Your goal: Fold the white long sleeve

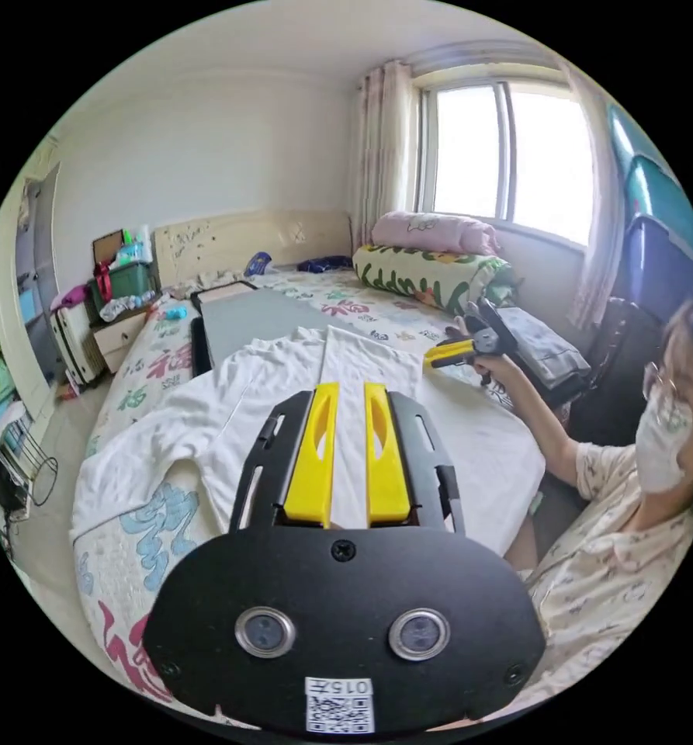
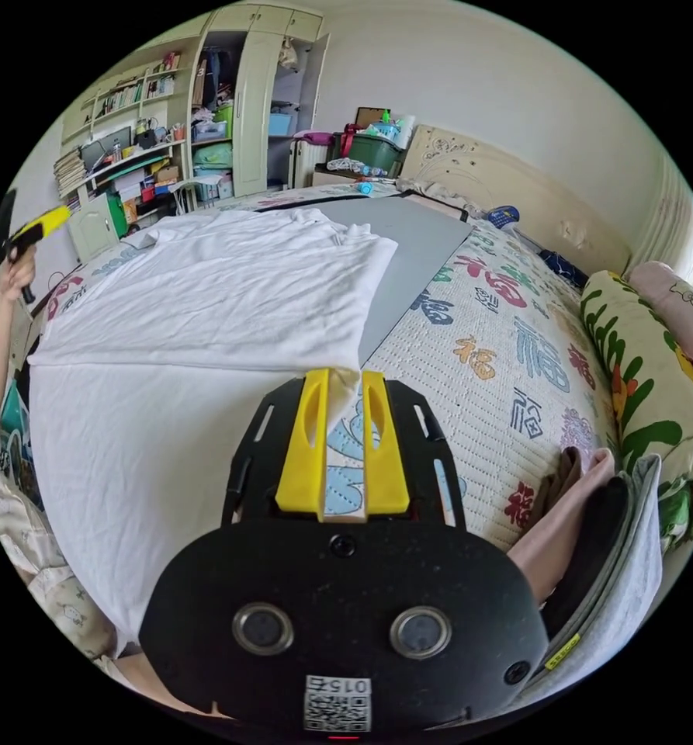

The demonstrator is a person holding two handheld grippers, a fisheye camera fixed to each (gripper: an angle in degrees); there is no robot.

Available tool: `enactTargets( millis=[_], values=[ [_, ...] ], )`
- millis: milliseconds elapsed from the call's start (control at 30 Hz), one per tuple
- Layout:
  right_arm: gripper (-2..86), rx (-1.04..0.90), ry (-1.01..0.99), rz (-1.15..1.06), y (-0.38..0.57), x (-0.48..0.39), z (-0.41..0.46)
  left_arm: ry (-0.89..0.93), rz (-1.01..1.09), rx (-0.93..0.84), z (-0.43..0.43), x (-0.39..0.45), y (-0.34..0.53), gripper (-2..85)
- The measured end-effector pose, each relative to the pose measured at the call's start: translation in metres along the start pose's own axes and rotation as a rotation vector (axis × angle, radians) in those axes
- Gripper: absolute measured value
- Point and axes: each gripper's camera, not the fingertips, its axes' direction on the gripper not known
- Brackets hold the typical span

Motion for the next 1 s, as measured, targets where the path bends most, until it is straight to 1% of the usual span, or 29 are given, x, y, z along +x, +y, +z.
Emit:
enactTargets(
  millis=[67,100,167,200,267,300,367,400,467,600,667,700,733,767,1000],
  values=[
    [8.0,-0.028,0.036,-0.013,-0.001,0.001,0.013,0.061,-0.038,-0.110,0.094,-0.016,-0.065,6.9],
    [7.9,-0.029,0.047,-0.022,-0.001,0.001,0.015,0.071,-0.048,-0.131,0.119,-0.019,-0.080,7.1],
    [7.2,-0.021,0.084,-0.050,0.000,0.000,0.022,0.096,-0.087,-0.209,0.218,-0.028,-0.133,7.7],
    [7.0,-0.021,0.090,-0.054,0.001,0.001,0.024,0.099,-0.103,-0.218,0.241,-0.030,-0.145,7.8],
    [6.5,-0.026,0.096,-0.067,0.003,0.006,0.032,0.096,-0.168,-0.245,0.326,-0.036,-0.185,9.0],
    [6.4,-0.026,0.094,-0.068,0.004,0.008,0.034,0.090,-0.180,-0.251,0.346,-0.037,-0.194,9.4],
    [5.9,-0.028,0.080,-0.066,0.008,0.018,0.041,0.034,-0.232,-0.291,0.418,-0.043,-0.219,10.8],
    [5.8,-0.028,0.078,-0.066,0.009,0.021,0.043,0.023,-0.252,-0.303,0.433,-0.046,-0.223,11.0],
    [5.3,-0.034,0.077,-0.073,0.012,0.028,0.051,0.040,-0.326,-0.336,0.484,-0.057,-0.233,11.6],
    [4.9,-0.062,0.089,-0.092,0.015,0.037,0.064,0.062,-0.370,-0.347,0.537,-0.057,-0.239,11.4],
    [4.5,-0.067,0.091,-0.088,0.021,0.044,0.072,0.105,-0.372,-0.398,0.571,-0.047,-0.242,8.7],
    [4.4,-0.069,0.092,-0.087,0.022,0.046,0.075,0.112,-0.369,-0.414,0.579,-0.043,-0.243,6.9],
    [4.2,-0.072,0.096,-0.085,0.025,0.049,0.079,0.119,-0.359,-0.448,0.593,-0.035,-0.244,3.3],
    [4.0,-0.077,0.103,-0.082,0.029,0.052,0.084,0.110,-0.342,-0.477,0.602,-0.027,-0.247,2.5],
    [3.1,-0.104,0.163,-0.057,0.054,0.071,0.108,-0.001,-0.232,-0.399,0.598,0.018,-0.270,1.4]
  ],
)
